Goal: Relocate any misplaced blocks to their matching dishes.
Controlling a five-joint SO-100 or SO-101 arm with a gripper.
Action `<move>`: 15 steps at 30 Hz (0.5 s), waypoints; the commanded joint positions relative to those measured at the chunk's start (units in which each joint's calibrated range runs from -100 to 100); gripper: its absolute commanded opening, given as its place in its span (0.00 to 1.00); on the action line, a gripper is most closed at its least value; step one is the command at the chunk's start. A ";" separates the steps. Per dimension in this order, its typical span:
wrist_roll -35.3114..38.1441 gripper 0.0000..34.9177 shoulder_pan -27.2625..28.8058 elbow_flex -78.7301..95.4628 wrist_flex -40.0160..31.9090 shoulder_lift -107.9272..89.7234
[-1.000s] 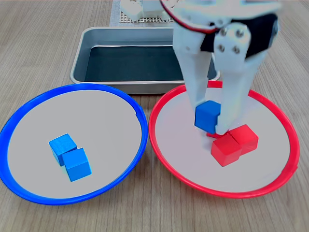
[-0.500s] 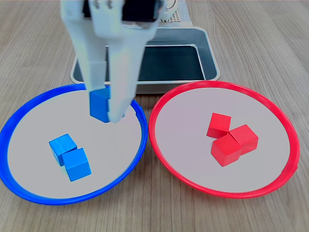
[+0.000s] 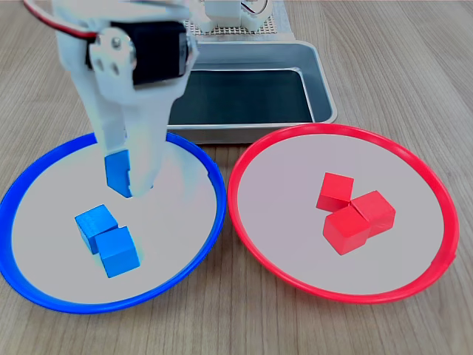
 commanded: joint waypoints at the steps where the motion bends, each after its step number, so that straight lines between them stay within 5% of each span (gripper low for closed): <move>1: 0.24 0.01 0.28 -3.05 -0.47 1.68; 8: 0.34 0.05 0.37 -5.15 -0.47 4.49; 15: 0.34 0.24 -0.19 -7.42 -0.47 6.11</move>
